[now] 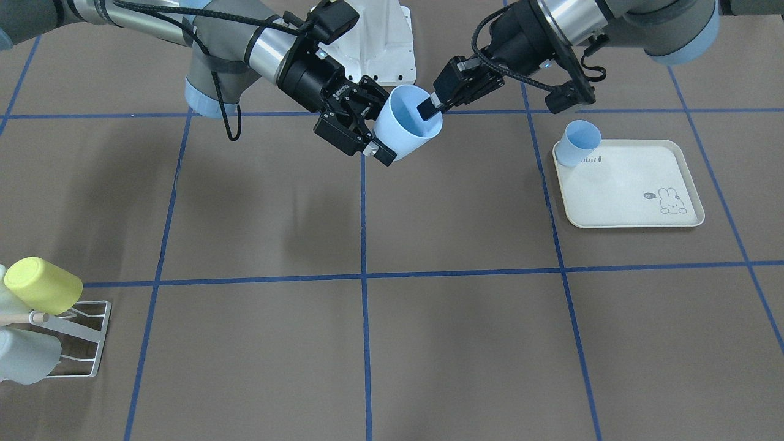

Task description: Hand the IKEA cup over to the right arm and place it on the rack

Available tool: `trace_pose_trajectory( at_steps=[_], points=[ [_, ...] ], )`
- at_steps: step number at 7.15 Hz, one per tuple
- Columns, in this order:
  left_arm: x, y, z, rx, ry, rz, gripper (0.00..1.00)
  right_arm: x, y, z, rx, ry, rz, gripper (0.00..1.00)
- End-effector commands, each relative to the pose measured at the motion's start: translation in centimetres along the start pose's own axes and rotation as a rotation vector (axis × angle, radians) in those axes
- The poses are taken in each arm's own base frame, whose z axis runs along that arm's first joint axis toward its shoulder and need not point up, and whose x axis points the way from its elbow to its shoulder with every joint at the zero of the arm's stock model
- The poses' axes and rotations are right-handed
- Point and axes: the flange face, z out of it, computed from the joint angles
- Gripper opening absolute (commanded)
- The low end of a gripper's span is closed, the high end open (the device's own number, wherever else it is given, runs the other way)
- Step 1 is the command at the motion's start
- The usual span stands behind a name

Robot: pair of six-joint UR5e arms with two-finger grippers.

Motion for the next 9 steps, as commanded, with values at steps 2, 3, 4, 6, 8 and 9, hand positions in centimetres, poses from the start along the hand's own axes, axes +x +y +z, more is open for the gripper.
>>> trace_pose_trajectory(
  at_steps=[2, 3, 4, 6, 8, 9],
  points=[
    [0.4, -1.1, -2.0, 0.029, 0.016, 0.023, 1.0, 1.0, 1.0, 0.0, -0.041, 0.014, -0.005, 0.63],
    [-0.2, -1.8, -2.6, 0.044, 0.014, 0.017, 1.0, 2.2, 1.2, 0.3, -0.109, 0.032, -0.002, 0.58],
    [-2.3, -2.9, -2.6, 0.057, -0.017, 0.052, 1.0, 4.2, 0.3, -0.1, -0.195, 0.062, -0.012, 0.54],
    [-8.4, -6.3, -3.6, 0.107, -0.097, 0.18, 1.0, 9.8, -0.5, -3.2, -0.419, 0.122, -0.041, 0.42],
    [-10.8, -7.8, -4.3, 0.126, -0.131, 0.218, 1.0, 17.6, 2.5, -9.1, -0.571, 0.038, -0.164, 0.4],
    [-10.9, -7.9, -4.2, 0.126, -0.133, 0.216, 1.0, 21.8, 6.1, -15.1, -0.652, 0.026, -0.281, 0.4]
  ],
)
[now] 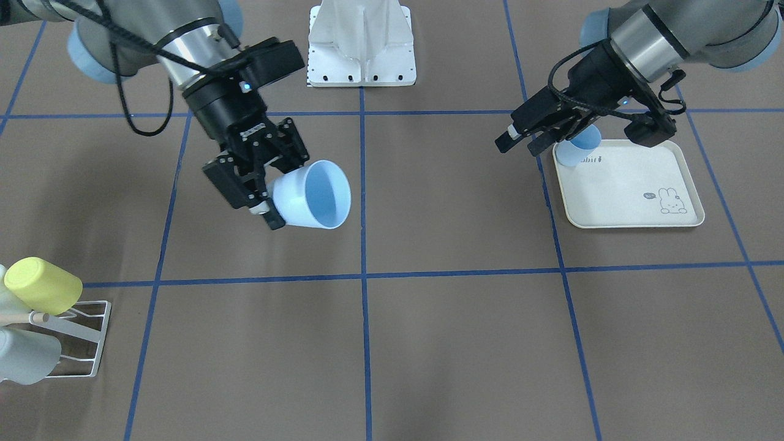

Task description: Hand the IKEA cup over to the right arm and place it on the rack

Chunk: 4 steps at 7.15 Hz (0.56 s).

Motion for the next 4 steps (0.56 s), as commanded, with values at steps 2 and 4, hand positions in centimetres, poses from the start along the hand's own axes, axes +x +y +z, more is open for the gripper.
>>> trace_pose_trajectory(
  at_steps=[2, 4],
  points=[
    [-0.6, -0.2, -0.1, 0.004, -0.008, 0.008, 1.0, 8.8, 18.8, -7.5, -0.291, 0.034, -0.453, 0.41],
    [-0.7, -0.2, 0.1, 0.003, -0.01, 0.006, 1.0, 9.5, 26.4, -10.2, -0.428, -0.02, -0.704, 0.4]
  ],
)
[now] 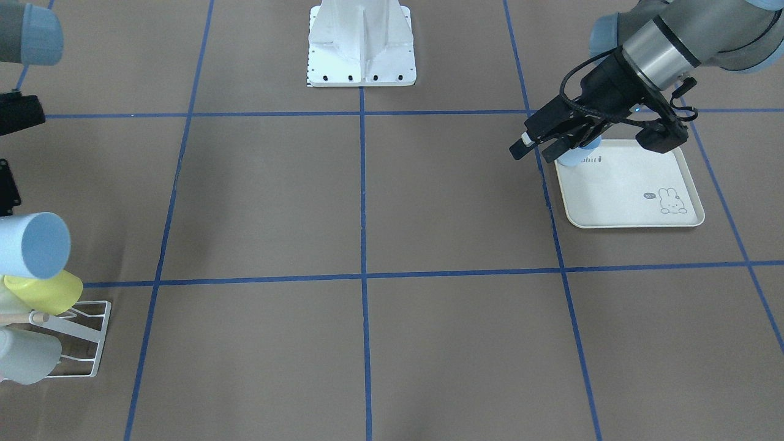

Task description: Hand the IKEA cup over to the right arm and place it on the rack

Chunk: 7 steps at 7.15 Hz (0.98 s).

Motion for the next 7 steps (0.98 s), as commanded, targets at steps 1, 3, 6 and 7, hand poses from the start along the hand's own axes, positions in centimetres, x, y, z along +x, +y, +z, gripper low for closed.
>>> trace_pose_trajectory(
  at_steps=[1, 3, 6, 7],
  points=[
    [-0.1, 0.0, 0.1, -0.001, -0.001, -0.001, 1.0, -3.9, 7.0, -0.2, -0.16, -0.043, -0.301, 0.4],
    [-0.1, 0.0, 0.1, -0.002, -0.002, -0.001, 1.0, -6.4, 10.7, -0.2, -0.333, -0.081, -0.544, 0.39],
    [0.0, 0.1, 0.1, -0.002, 0.0, 0.0, 1.0, -8.6, 13.1, 1.7, -0.517, -0.149, -0.751, 0.4],
    [0.0, 0.1, 0.1, -0.002, 0.001, 0.003, 1.0, -9.9, 11.8, 2.7, -0.565, -0.151, -0.799, 0.41]
  ],
)
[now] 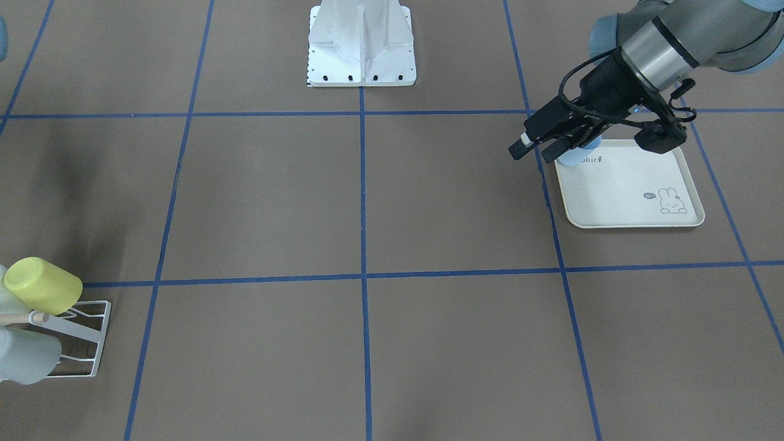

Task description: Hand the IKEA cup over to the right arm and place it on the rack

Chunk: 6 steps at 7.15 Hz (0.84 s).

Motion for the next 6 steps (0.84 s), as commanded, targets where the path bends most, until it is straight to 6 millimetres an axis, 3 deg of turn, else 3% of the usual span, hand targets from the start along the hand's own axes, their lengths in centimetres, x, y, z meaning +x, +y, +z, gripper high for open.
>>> trace_pose_trajectory(
  at_steps=[1, 3, 6],
  points=[
    [-0.1, -0.1, 0.1, 0.0, -0.002, -0.002, 1.0, -0.2, -3.6, 1.2, -0.104, -0.032, -0.1, 0.41],
    [-0.1, -0.1, 0.1, 0.0, -0.002, -0.002, 1.0, -0.2, -6.3, 2.1, -0.183, -0.047, -0.163, 0.41],
    [-0.1, -0.1, 0.1, 0.0, -0.002, -0.002, 1.0, -0.3, -8.0, 3.5, -0.212, -0.064, -0.192, 0.41]
  ],
)
